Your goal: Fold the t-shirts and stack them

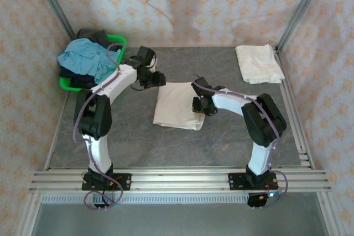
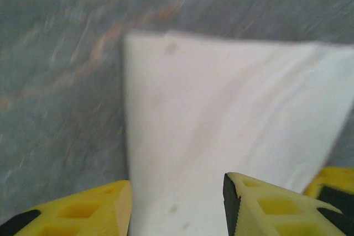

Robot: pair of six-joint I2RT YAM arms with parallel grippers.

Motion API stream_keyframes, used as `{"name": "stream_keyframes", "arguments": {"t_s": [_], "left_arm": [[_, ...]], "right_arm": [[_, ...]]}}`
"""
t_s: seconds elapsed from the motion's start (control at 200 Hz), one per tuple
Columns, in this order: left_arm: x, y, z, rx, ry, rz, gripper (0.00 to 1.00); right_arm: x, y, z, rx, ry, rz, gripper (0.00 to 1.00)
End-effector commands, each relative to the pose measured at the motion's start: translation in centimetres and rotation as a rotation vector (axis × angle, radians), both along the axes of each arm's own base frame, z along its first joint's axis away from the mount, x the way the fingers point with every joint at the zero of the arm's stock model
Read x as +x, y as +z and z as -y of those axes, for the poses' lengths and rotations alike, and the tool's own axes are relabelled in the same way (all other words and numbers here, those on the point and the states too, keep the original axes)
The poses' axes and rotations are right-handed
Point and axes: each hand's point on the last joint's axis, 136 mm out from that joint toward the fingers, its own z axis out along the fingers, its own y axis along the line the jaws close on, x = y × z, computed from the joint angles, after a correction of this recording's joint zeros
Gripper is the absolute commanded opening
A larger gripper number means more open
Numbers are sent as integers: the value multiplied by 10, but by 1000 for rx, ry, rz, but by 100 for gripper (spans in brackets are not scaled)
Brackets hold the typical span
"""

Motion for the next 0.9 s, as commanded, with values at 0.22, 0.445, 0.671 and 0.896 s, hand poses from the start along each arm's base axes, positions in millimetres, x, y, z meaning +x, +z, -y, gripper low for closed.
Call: {"name": "stream_keyframes", "arguments": {"t_s": [0.22,0.445,0.671,0.896], "left_arm": [[-18,-39,-9,31,4,-17,46],[-19,-57,0,18,-19,-59,41],[-18,-68,5,25,-44,-94,37],[-17,-78,7,25,-52,-114,34]], "right_arm": [[38,12,13,-152,-102,57,55],[42,-10,0,-119,-96,6,61],[35,25,3,-68,-70,72,47],[39,57,18,-45,-85,150,27]]}}
